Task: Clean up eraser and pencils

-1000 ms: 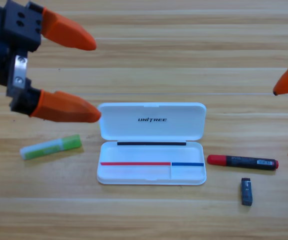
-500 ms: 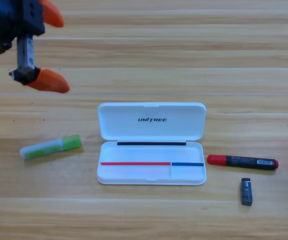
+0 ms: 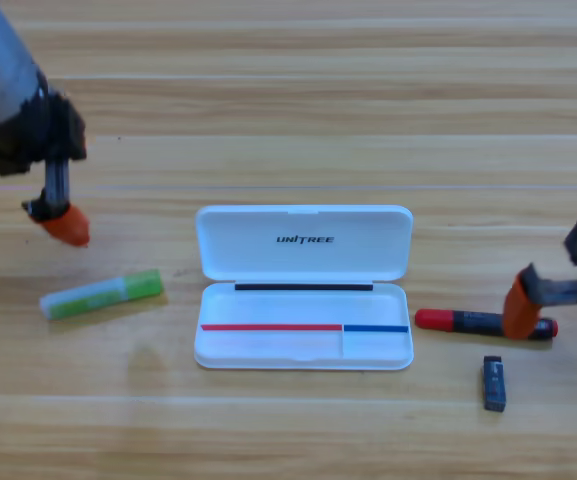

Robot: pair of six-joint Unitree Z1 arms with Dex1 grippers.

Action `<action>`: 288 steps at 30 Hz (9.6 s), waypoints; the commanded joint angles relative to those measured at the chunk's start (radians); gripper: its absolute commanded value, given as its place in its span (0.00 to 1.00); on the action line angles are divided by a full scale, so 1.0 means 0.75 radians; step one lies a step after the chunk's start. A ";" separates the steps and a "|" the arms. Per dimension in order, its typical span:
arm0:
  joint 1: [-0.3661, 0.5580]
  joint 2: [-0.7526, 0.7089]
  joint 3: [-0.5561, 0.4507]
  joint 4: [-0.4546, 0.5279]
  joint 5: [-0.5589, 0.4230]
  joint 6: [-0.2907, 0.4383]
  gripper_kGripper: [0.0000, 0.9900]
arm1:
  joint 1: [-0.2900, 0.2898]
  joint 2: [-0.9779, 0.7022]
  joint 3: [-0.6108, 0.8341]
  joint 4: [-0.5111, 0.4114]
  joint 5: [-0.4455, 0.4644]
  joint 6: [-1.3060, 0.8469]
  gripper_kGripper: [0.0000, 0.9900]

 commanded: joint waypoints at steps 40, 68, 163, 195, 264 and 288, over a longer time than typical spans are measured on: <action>0.087 0.279 0.270 -0.267 -0.125 0.066 0.98 | 0.077 0.456 0.004 -0.172 0.107 0.224 0.17; 0.087 0.382 0.266 -0.353 -0.072 0.038 0.81 | 0.077 0.407 -0.510 0.479 0.121 -1.721 0.00; 0.073 0.126 0.061 0.014 -0.011 0.097 0.00 | 0.141 0.587 -0.833 0.503 0.179 -1.742 0.83; -0.467 0.331 -0.350 0.173 -0.268 0.025 0.00 | -0.156 0.642 -0.415 0.082 0.078 -1.932 0.66; -0.476 0.578 -0.413 0.173 -0.139 -0.136 0.00 | -0.166 0.585 -0.391 0.104 0.072 -1.940 0.00; -0.482 0.582 -0.401 0.173 -0.043 -0.183 0.97 | -0.166 0.574 -0.381 0.106 0.070 -1.936 0.00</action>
